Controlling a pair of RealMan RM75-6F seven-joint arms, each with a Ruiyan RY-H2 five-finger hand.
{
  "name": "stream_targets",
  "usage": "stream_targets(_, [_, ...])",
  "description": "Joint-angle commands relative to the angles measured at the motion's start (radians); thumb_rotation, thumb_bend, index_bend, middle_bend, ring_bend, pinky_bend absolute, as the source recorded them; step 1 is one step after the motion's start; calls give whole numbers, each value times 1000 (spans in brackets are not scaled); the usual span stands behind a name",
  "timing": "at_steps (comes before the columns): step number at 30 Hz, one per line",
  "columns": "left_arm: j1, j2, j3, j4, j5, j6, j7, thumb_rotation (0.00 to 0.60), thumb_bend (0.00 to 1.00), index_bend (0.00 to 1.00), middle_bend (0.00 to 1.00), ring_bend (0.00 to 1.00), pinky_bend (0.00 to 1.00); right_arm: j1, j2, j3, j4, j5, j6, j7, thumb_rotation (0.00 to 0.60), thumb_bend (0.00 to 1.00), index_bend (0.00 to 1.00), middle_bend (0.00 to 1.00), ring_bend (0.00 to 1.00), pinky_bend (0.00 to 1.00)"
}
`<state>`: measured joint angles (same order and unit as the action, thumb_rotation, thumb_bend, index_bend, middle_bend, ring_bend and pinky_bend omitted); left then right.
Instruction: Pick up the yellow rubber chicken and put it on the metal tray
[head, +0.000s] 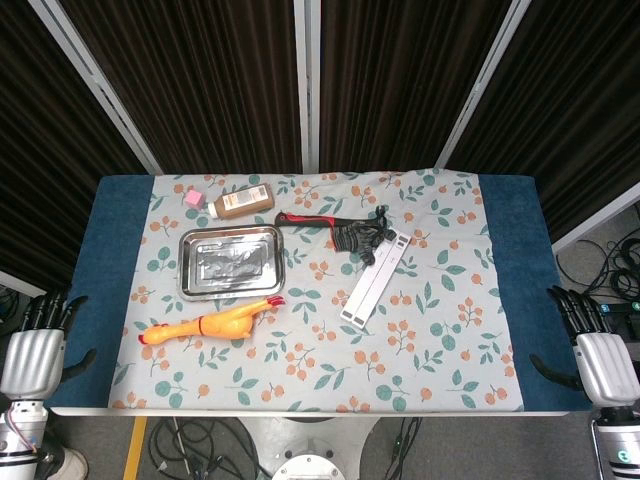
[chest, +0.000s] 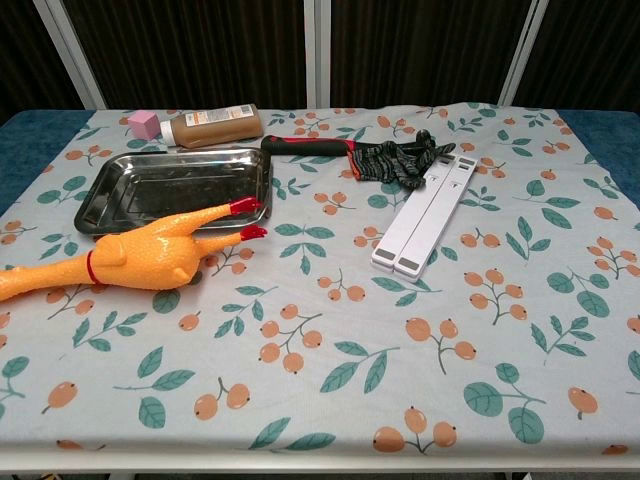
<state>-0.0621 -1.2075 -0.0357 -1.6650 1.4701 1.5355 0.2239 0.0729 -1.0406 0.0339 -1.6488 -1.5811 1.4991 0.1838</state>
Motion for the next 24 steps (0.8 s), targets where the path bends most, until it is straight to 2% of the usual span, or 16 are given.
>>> stream_targets(1, [5,2,4,0,4,4,-4,600,218,232,143,83,110,-4,-2,-2,2,-5,9,4,600,140,0,57,0,6])
stream_targets(14, [-10,1,9,-30,34,-22,-21,600,214,232,144,83,110,-31,-11,4,30,-2,59,-2,600,140,0,48,0,6])
stream_targets(18, [-59,-13,-4,-27,21,-102,-71,600,199,232,143,85,113,-33,-11,5,34,-4,65,2,600,140,0,48,0,6])
stream_targets(24, [-135,-60,-26,-21,-79,-267,-103,600,167,232,181,112,132,-33,-9,7,42,7,56,4,600,140,0,46,0,6])
